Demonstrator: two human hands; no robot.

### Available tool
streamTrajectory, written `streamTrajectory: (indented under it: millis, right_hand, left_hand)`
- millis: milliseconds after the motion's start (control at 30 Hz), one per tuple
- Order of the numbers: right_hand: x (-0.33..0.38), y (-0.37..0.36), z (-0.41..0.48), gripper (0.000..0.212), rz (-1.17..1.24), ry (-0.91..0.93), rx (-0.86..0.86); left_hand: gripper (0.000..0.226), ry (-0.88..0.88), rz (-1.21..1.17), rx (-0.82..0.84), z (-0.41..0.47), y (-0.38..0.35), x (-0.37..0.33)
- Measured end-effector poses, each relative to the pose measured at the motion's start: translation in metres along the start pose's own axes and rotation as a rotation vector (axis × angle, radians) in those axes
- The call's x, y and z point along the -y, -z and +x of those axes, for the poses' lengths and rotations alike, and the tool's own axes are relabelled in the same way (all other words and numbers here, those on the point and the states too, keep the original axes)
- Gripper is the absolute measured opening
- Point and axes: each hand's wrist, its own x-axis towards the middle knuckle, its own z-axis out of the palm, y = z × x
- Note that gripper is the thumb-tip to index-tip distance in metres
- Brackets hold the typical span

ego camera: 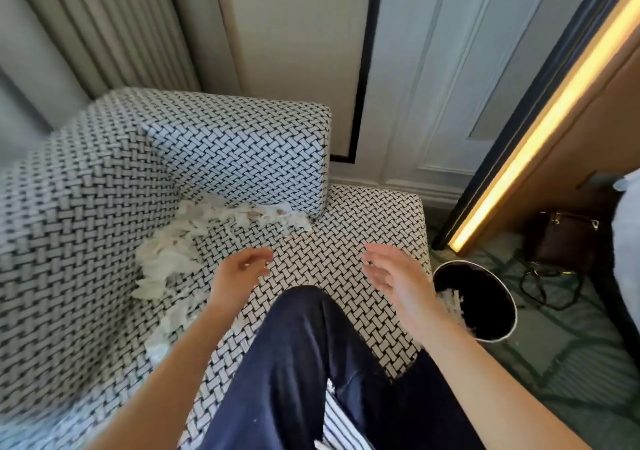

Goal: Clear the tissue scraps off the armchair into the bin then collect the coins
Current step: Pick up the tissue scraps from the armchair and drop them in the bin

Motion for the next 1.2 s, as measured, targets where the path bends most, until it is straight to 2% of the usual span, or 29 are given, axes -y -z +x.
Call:
streamTrajectory:
  millis: [167, 300, 467, 633, 833, 967, 1067, 1200]
  right_hand:
    - [-0.008, -0.069, -0.012, 0.013, -0.18, 0.089, 0.136]
    - [-0.022, -0.121, -0.016, 0.011, -0.273, 0.134, 0.242]
    - [-0.051, -0.174, -0.013, 0.023, -0.473, 0.17, 0.394]
    - [-0.08, -0.212, -0.004, 0.041, -0.702, 0.078, 0.574]
    - [-0.12, -0.229, 0.005, 0.053, -1.185, 0.096, 0.665]
    - [-0.134, -0.228, 0.004, 0.058, -1.53, 0.182, 0.749]
    - [-0.141, -0.229, 0.002, 0.061, -1.607, 0.276, 0.687]
    - [-0.143, -0.229, 0.001, 0.065, -1.528, 0.296, 0.638]
  left_hand:
    - [0.022, 0.097, 0.008, -0.235, -0.015, 0.068, 0.056]
    - [0.024, 0.172, 0.096, -0.343, -0.025, 0.105, 0.096]
    - [0.026, 0.25, 0.204, -0.289, -0.034, 0.123, 0.129]
    - [0.036, 0.277, 0.212, -0.178, -0.037, 0.134, 0.14]
    - [0.031, 0.273, 0.146, -0.118, -0.035, 0.136, 0.147]
    - [0.036, 0.295, 0.134, -0.149, -0.037, 0.132, 0.149]
    - [0.036, 0.304, 0.114, -0.147, -0.039, 0.128, 0.154]
    - [0.036, 0.344, 0.007, -0.103, -0.041, 0.118, 0.15]
